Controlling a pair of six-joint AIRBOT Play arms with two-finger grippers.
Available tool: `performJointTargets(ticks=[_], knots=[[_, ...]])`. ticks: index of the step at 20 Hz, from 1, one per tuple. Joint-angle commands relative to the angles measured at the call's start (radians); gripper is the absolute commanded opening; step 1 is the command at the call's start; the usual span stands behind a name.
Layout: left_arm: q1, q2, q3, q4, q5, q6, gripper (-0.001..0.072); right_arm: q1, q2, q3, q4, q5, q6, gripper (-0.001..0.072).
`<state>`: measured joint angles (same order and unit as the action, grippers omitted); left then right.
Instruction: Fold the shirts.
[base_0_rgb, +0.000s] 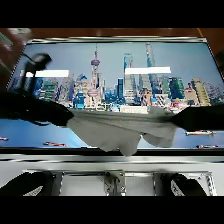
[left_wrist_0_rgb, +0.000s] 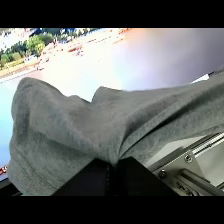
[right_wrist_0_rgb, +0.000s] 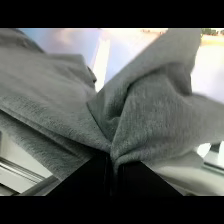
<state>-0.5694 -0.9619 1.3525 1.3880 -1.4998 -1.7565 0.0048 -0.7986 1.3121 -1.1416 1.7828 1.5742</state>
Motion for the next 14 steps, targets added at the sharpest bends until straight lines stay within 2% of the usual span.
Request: performJointTargets(ticks=[1, 4, 9, 11, 13, 14], knots=[[0.013, -0.005, -0.227, 0.040, 0.191, -0.048, 0.0036, -0.001, -0.047, -0.311, -0.142, -0.157, -0.014, 0.0068], [0.045, -0.073, -0.309, 0.031, 0.343, -0.055, 0.0036, -0.001, -0.203, -0.417, -0.092, -0.393, -0.004, 0.0068], [0.135, -0.282, -0.312, 0.013, 0.567, -0.056, 0.0037, -0.001, -0.476, -0.415, 0.095, -0.939, -0.019, 0.0069], [0.139, -0.370, -0.312, -0.042, 0.629, -0.055, 0.0037, -0.001, -0.549, -0.415, 0.157, -1.034, -0.031, 0.0070], [0.139, -0.447, -0.311, -0.094, 0.644, -0.056, 0.0038, -0.001, -0.595, -0.415, 0.180, -1.044, -0.046, 0.0078], [0.139, -0.480, -0.311, -0.122, 0.643, -0.055, 0.0038, -0.001, -0.607, -0.415, 0.183, -1.044, -0.050, 0.0183]])
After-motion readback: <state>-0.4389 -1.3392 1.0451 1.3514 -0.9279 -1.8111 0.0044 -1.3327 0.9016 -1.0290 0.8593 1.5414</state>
